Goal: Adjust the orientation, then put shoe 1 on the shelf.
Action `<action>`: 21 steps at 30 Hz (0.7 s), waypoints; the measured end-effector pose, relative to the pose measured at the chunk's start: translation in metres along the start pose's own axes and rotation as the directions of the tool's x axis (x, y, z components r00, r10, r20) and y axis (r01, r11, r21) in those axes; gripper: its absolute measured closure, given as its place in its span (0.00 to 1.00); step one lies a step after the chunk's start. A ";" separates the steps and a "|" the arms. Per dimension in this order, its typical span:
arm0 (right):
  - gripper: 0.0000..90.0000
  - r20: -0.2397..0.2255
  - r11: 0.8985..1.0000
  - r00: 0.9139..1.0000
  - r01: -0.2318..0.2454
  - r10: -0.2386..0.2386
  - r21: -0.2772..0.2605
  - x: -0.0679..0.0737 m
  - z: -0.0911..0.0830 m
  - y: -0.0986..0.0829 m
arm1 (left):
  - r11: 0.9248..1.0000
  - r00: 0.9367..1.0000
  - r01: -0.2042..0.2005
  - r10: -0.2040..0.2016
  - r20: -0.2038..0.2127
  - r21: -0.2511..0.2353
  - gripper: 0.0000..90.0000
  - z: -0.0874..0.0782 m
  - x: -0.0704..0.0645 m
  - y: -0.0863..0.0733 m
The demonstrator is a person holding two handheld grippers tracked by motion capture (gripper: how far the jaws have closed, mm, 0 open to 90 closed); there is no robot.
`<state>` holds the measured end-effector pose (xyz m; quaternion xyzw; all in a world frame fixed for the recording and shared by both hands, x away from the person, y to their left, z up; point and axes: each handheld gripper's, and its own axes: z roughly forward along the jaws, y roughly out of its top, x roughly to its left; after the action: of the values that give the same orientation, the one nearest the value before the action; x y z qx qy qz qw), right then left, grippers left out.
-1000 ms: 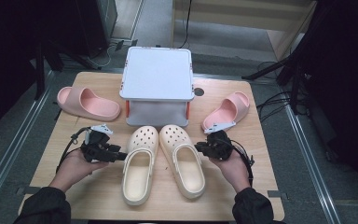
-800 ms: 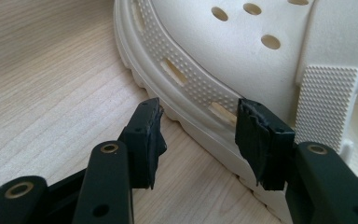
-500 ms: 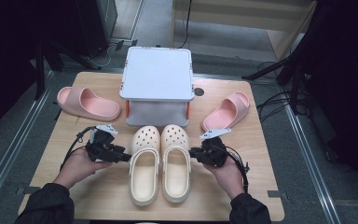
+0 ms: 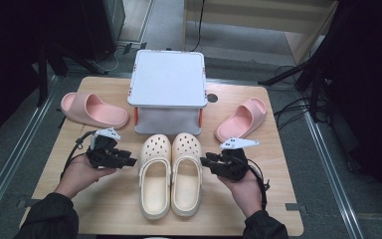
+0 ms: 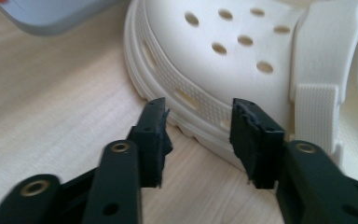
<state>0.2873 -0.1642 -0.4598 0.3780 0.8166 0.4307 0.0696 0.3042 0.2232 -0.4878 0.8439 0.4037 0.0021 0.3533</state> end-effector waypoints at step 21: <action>0.66 -0.090 0.999 0.995 0.047 -0.045 0.021 0.056 0.003 0.000 | 0.994 1.000 0.000 0.000 0.002 -0.114 0.87 -0.036 0.023 0.069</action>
<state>0.2486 -0.1244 -0.4499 0.3402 0.8322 0.4360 0.0386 0.3561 0.2313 -0.4262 0.8224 0.4028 0.0243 0.4011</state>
